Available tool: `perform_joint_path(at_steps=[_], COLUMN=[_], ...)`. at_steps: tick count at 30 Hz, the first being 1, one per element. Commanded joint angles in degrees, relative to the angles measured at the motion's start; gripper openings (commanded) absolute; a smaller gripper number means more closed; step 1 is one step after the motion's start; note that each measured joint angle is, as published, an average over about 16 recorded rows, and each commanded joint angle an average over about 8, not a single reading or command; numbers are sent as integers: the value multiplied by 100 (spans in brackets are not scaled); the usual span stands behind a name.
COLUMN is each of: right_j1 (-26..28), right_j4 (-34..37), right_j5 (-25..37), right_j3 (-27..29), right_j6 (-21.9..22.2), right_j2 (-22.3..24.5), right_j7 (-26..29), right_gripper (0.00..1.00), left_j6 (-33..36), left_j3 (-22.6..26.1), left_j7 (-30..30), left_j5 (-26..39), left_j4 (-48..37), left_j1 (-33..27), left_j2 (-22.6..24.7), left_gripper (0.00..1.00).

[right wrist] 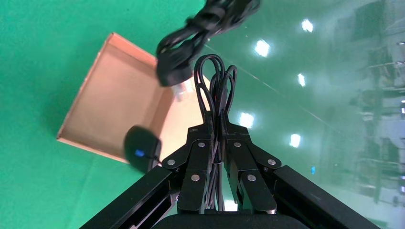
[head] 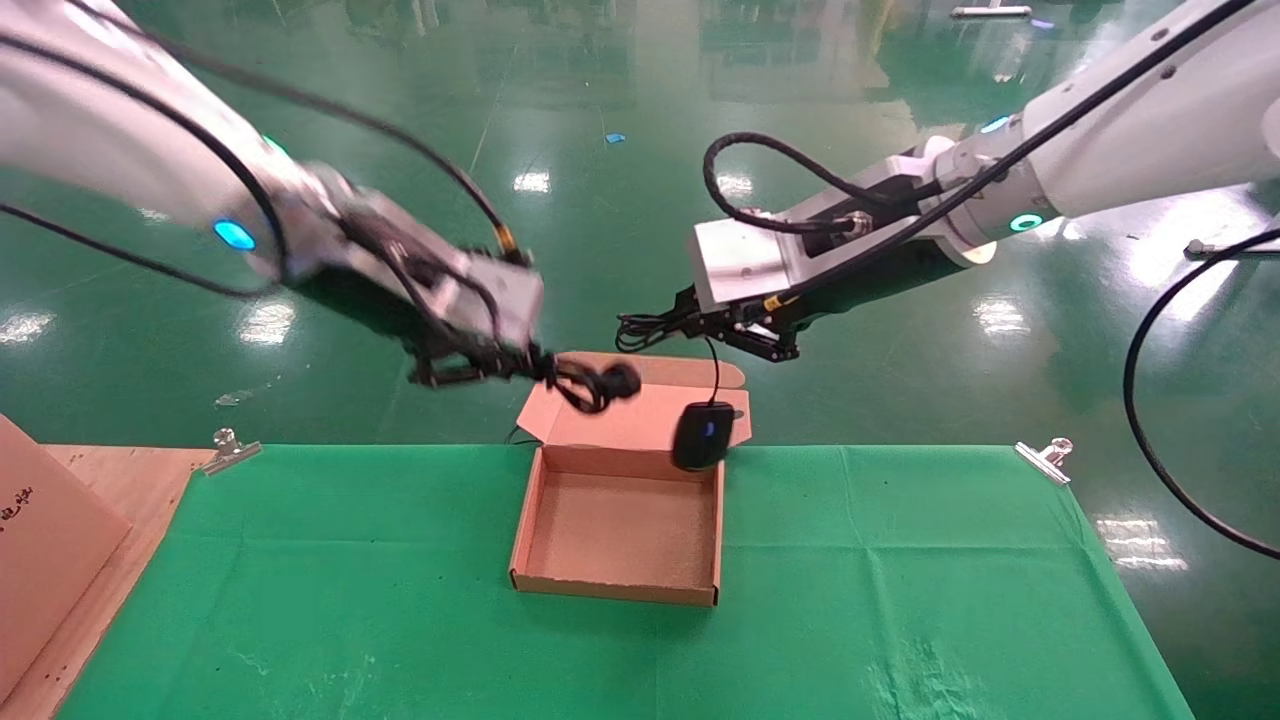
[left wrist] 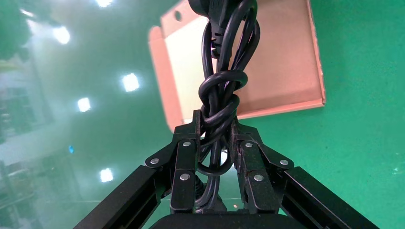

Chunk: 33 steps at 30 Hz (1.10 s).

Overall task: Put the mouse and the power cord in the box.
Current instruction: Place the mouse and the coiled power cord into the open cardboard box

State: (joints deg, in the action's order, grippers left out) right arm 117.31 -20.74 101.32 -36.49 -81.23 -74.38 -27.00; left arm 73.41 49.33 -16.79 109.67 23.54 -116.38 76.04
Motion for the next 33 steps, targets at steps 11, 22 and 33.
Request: perform_joint_path(at_steps=[11,22,33], right_j1=[-171,-467,-556], right_j4=[72,269,612], right_j5=[-50,-65,-49], right_j3=[10,15,10], right_j6=[-152,-64,105], right_j2=[188,309,278], right_j7=[-100,-288,-525], right_gripper=[0,0,0], left_j6=[-2904,-4540,-4740], left_j3=[416,1716,2462], left_j7=[1277,2478,3558], left_j5=[331,1727,2375], left_j4=[1020,1776,1751], left_j1=[1759,2892,3195], left_j2=[206,243,264], left_gripper=[0,0,15])
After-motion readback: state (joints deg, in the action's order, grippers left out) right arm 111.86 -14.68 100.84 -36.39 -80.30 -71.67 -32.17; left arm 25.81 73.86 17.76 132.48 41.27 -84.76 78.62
